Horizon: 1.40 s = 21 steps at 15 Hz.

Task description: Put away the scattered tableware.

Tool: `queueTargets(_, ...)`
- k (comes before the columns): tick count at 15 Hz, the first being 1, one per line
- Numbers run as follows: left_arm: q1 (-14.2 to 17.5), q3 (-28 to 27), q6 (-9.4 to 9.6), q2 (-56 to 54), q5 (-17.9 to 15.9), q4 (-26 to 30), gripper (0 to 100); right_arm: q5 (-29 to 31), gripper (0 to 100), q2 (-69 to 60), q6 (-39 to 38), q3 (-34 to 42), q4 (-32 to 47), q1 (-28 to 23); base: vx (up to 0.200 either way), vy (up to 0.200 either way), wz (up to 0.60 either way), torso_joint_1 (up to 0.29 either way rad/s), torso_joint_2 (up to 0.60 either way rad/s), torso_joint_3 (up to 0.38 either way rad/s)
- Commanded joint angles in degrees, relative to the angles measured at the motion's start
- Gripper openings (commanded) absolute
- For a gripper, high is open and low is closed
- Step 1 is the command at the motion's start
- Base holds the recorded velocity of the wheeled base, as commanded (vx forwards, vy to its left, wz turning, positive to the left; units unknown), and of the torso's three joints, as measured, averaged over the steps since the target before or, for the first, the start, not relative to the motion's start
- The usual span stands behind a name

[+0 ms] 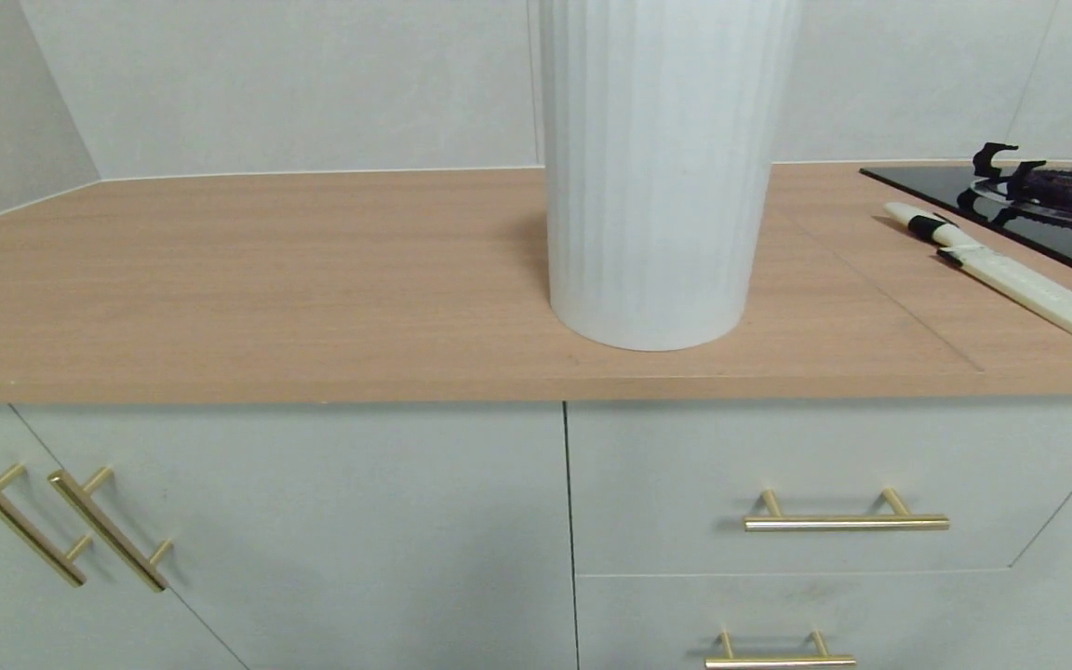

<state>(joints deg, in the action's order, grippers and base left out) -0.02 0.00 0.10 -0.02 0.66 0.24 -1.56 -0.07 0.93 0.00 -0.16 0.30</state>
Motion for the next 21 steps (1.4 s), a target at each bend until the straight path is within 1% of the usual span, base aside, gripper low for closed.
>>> queueTargets(1, -0.1, 0.0, -0.1, 0.0, 0.0, 0.0, 100, 0.0, 100, 0.1, 0.0, 0.0, 0.0, 0.0, 0.0, 0.0, 0.0, 0.0, 0.0, 0.0)
queueTargets(17, 0.0, 0.0, -0.01, 0.0, 0.0, 0.0, 100, 0.0, 100, 0.1, 0.0, 0.0, 0.0, 0.0, 0.0, 0.0, 0.0, 0.0, 0.0, 0.0)
queueTargets(21, -0.1, 0.0, -0.01, 0.0, 0.0, 0.0, 100, 0.0, 100, 0.1, 0.0, 0.0, 0.0, 0.0, 0.0, 0.0, 0.0, 0.067, -0.22, -0.225)
